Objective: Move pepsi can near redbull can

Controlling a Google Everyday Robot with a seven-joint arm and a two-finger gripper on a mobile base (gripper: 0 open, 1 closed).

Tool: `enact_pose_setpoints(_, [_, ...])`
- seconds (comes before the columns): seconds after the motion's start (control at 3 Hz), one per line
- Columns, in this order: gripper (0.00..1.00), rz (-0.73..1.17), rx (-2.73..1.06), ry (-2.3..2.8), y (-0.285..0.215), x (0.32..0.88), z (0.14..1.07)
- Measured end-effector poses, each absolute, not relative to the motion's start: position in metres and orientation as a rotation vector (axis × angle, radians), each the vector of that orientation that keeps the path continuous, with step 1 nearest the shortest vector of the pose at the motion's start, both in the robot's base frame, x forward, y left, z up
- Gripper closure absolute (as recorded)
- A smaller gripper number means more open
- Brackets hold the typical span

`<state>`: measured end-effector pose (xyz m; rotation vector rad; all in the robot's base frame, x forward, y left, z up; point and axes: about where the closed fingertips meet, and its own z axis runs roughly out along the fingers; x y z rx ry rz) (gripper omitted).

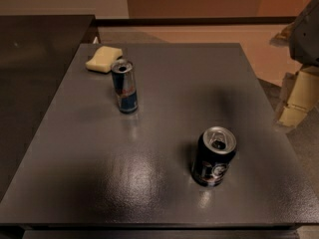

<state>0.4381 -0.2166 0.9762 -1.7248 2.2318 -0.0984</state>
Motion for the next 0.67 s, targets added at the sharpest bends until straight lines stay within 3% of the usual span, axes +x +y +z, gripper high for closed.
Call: enact_pose_setpoints(0.67, [0.0, 0.004, -1.769, 2.177, -0.203, 0.431, 0.971])
